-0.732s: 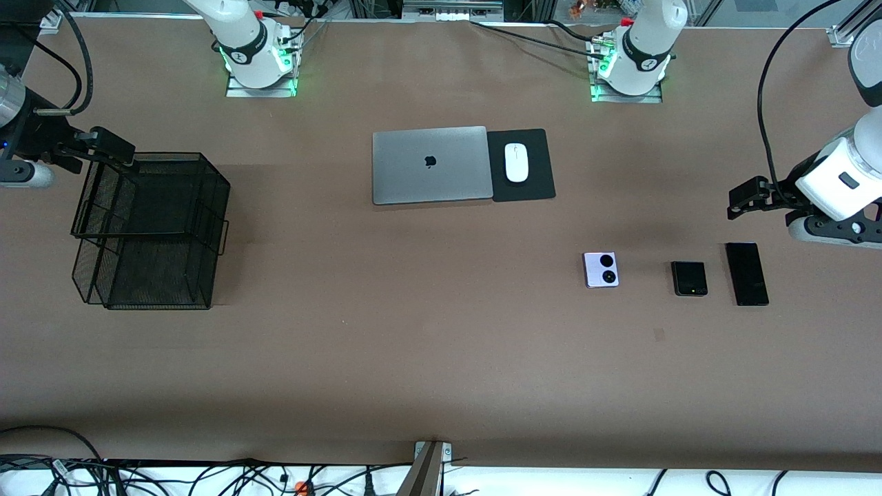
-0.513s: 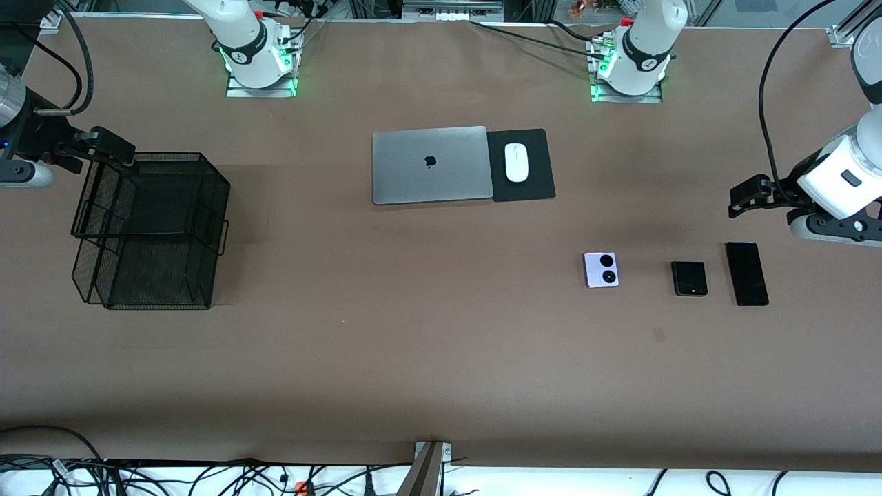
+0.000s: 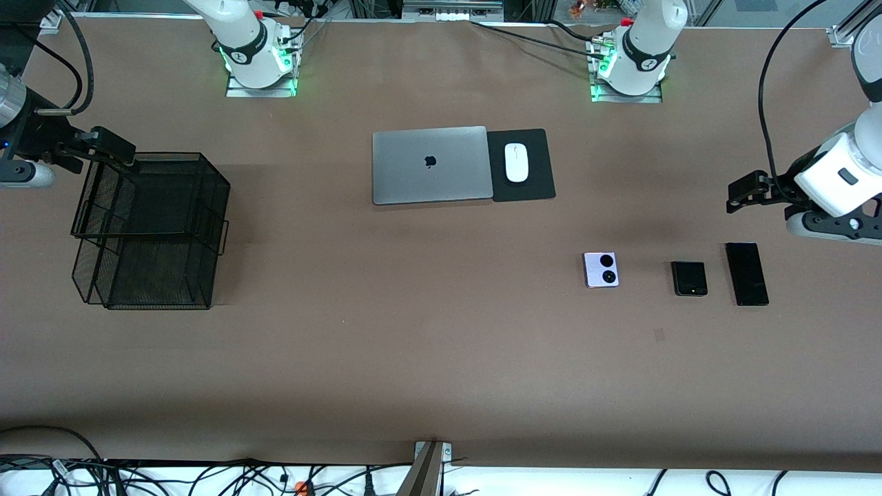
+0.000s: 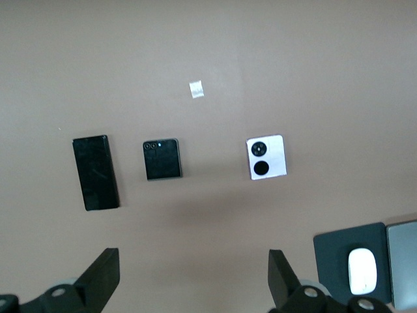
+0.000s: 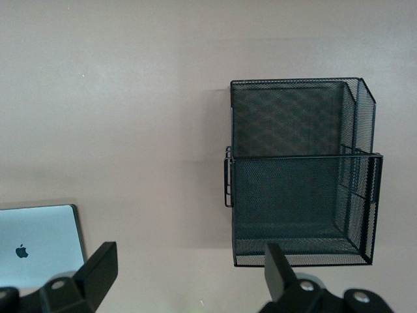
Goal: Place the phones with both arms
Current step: 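Move the left gripper down over the white flip phone, then close the left gripper on the white flip phone and lift it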
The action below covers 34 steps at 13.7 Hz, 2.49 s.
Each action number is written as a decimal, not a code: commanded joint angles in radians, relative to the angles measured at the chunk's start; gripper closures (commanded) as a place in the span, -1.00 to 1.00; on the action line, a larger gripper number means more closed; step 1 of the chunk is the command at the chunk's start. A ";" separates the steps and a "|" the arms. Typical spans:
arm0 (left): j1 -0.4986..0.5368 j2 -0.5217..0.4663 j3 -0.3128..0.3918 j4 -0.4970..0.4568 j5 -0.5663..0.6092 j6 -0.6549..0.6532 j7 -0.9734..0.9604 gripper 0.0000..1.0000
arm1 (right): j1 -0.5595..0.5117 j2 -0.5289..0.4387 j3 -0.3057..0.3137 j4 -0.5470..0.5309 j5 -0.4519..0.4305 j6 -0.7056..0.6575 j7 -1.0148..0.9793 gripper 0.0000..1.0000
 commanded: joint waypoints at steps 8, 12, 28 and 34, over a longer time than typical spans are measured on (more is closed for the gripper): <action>-0.027 0.179 -0.059 -0.082 -0.036 0.164 -0.139 -1.00 | -0.003 -0.001 -0.003 0.012 0.005 -0.011 -0.003 -1.00; -0.027 0.237 -0.112 -0.244 -0.034 0.437 -0.308 -1.00 | -0.003 -0.001 -0.002 0.012 0.007 -0.011 -0.003 -1.00; -0.088 0.402 -0.132 -0.421 0.055 0.827 -0.416 -1.00 | -0.003 -0.001 -0.002 0.013 0.007 -0.009 -0.003 -1.00; -0.088 0.426 -0.132 -0.420 0.104 0.846 -0.416 -1.00 | -0.002 -0.001 -0.003 0.012 0.010 -0.009 -0.003 -1.00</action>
